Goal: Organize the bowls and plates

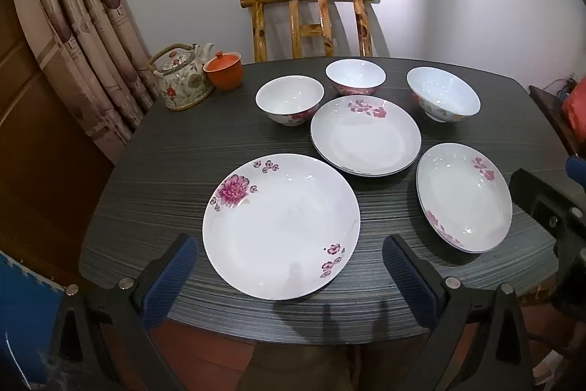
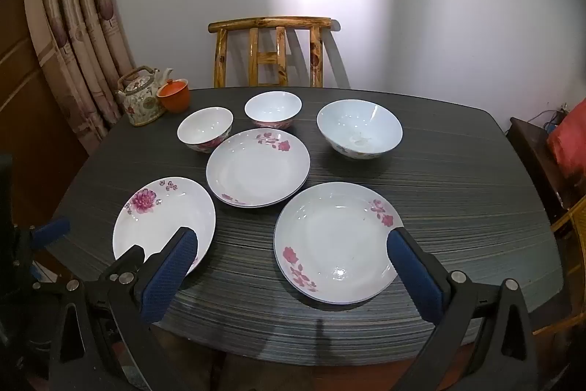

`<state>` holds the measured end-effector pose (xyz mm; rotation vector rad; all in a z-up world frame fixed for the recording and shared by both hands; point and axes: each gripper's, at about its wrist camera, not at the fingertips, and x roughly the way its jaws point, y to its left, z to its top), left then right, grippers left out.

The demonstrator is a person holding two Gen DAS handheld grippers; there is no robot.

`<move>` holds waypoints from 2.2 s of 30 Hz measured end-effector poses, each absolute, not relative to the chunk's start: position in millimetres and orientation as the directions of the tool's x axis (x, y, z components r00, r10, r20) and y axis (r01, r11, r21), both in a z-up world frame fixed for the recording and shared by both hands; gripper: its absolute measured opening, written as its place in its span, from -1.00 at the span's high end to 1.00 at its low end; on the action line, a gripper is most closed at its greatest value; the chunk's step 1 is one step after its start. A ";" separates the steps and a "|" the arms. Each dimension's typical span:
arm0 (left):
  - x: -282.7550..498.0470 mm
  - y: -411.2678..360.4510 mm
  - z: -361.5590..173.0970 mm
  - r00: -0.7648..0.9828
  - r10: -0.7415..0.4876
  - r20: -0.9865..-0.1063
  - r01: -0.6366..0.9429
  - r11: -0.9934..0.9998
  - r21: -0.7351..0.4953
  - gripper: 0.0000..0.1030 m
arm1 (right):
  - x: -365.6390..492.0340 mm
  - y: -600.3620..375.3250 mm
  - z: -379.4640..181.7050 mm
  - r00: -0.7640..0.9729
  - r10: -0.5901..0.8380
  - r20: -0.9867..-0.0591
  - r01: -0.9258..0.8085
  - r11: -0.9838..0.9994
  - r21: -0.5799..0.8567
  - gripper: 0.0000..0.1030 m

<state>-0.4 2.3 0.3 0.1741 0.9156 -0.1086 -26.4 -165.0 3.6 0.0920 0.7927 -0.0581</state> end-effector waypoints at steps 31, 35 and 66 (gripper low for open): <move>0.3 -5.6 -4.2 0.570 -0.022 -0.821 0.201 0.973 0.114 -1.00 | -33.3 -165.0 -4.1 0.690 -0.021 -0.724 0.090 0.994 0.057 -1.00; 1.1 -7.3 -6.2 0.563 -0.027 -0.826 0.206 0.972 0.109 -1.00 | -33.2 -164.0 -3.4 0.687 -0.022 -0.727 0.093 0.994 0.057 -1.00; -0.5 -8.0 -8.6 0.551 -0.031 -0.834 0.205 0.974 0.099 -1.00 | -33.0 -163.9 -2.0 0.679 -0.013 -0.734 0.094 0.993 0.069 -1.00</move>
